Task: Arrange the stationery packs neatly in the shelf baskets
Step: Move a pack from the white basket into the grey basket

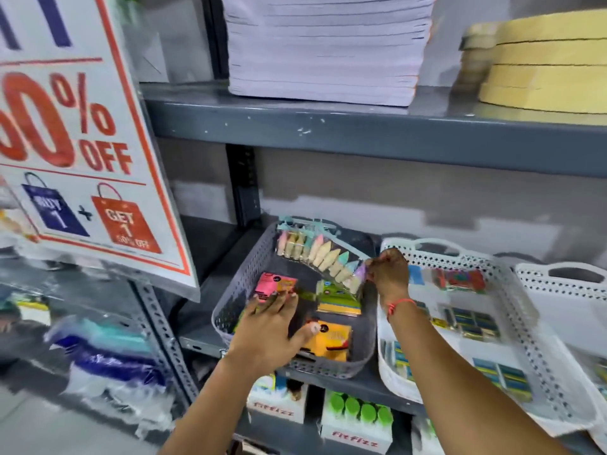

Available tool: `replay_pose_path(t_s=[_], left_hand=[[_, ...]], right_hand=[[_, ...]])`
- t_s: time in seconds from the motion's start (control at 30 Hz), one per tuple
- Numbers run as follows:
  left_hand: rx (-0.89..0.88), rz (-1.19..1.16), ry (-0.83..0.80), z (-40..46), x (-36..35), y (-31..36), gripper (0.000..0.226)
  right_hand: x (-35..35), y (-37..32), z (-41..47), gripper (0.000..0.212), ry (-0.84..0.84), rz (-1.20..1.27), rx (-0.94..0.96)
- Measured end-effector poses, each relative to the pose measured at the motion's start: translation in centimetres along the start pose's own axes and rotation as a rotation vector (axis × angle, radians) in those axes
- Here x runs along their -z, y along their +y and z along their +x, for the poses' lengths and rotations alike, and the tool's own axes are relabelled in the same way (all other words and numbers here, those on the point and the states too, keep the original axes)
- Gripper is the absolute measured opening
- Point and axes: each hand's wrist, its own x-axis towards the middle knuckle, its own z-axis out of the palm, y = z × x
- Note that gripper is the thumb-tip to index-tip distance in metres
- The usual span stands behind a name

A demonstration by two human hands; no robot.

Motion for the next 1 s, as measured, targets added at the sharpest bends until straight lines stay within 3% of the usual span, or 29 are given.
replay_pose_path(t_s=[0.2, 0.4, 0.47, 0.57, 0.77, 1.0], left_hand=[[-0.035, -0.076, 0.001, 0.2, -0.6, -0.2, 0.082], [-0.043, -0.115, 0.010, -0.5, -0.4, -0.1, 0.092], [-0.051, -0.110, 0.015, -0.5, -0.3, -0.1, 0.091], [-0.050, -0.114, 0.019, -0.6, -0.5, -0.1, 0.091], [-0.076, -0.117, 0.037, -0.6, -0.7, -0.1, 0.096], [-0.124, -0.084, 0.043, -0.3, -0.3, 1.6, 0.090]], right_hand=[[-2.0, 0.5, 1.9, 0.040, 0.028, -0.224, 0.077], [-5.3, -0.2, 4.4, 0.014, -0.193, -0.406, 0.012], [-6.6, -0.1, 4.5, 0.010, -0.176, -0.450, 0.042], [-8.4, 0.0, 3.9, 0.025, -0.149, -0.498, 0.060], [-9.9, -0.3, 3.9, 0.027, -0.049, -0.455, 0.033], [-6.7, -0.6, 4.4, 0.045, -0.115, -0.406, -0.038]])
